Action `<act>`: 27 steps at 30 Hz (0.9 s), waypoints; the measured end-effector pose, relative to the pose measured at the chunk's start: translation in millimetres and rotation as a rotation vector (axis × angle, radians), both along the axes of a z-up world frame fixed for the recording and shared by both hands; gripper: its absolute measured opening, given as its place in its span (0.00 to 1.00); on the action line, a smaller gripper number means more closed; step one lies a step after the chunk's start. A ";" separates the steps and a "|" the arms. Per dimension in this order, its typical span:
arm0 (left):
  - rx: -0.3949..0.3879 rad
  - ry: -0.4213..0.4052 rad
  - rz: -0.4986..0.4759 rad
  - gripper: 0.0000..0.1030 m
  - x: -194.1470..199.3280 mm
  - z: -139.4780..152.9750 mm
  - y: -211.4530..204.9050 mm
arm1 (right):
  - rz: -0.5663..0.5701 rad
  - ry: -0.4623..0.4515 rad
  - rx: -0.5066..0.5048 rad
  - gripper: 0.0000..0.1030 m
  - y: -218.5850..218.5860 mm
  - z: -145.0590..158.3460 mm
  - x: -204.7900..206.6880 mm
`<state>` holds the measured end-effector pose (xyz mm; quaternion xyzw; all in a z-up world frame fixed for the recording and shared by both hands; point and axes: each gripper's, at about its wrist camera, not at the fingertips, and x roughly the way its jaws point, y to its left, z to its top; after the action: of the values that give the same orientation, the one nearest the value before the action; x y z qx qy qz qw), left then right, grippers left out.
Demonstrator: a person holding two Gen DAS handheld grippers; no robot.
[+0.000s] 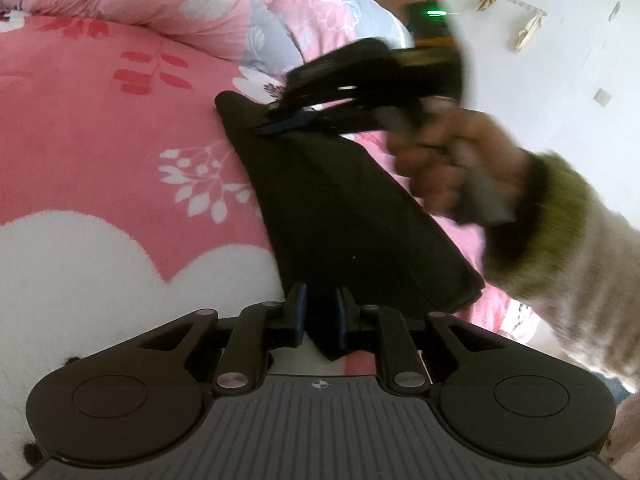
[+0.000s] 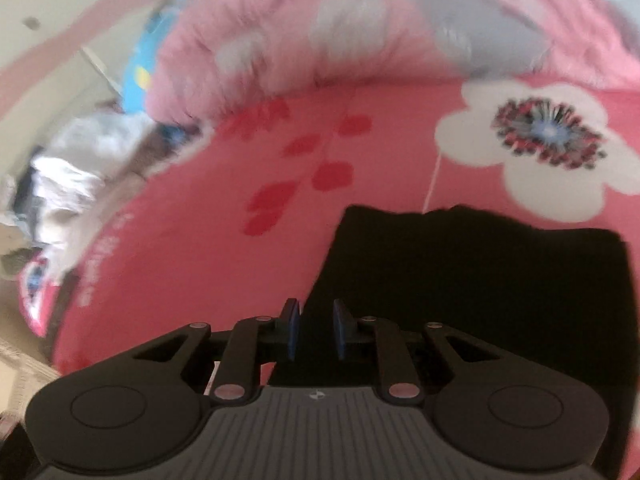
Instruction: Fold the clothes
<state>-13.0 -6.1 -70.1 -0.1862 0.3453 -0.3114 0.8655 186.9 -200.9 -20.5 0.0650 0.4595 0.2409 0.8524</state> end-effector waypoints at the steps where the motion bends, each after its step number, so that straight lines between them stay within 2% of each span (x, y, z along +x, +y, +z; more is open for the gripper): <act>1: -0.004 -0.002 -0.004 0.14 -0.3 -0.6 0.9 | -0.020 0.000 -0.016 0.16 3.4 -6.0 11.3; 3: -0.015 -0.002 -0.011 0.14 -0.3 -2.2 2.8 | -0.061 0.001 -0.049 0.15 10.1 -17.9 33.8; 6: -0.030 0.000 -0.017 0.14 -0.7 -3.7 5.2 | -0.115 0.002 0.004 0.13 4.9 -23.7 57.9; 9: -0.034 -0.004 -0.018 0.14 -2.7 -3.8 6.0 | -0.194 -0.011 -0.018 0.14 1.3 -29.0 76.4; 12: -0.035 -0.007 -0.016 0.14 -5.5 -3.9 7.1 | -0.268 0.028 0.068 0.14 -12.4 -33.1 84.7; 16: -0.038 -0.008 -0.017 0.14 -5.6 -5.0 7.3 | -0.218 -0.055 0.063 0.16 -12.3 -4.3 56.6; 24: -0.003 -0.011 -0.002 0.14 -11.8 0.0 5.8 | -0.129 -0.037 -0.023 0.16 -0.8 3.0 27.6; 27: 0.015 -0.007 0.008 0.15 -17.0 0.2 6.3 | -0.145 -0.035 0.071 0.16 -17.9 12.4 11.6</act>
<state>-30.0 0.2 -69.9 -0.1800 0.3440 -0.3057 0.8694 198.4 -218.8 -8.0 0.1241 0.4299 0.1957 0.8726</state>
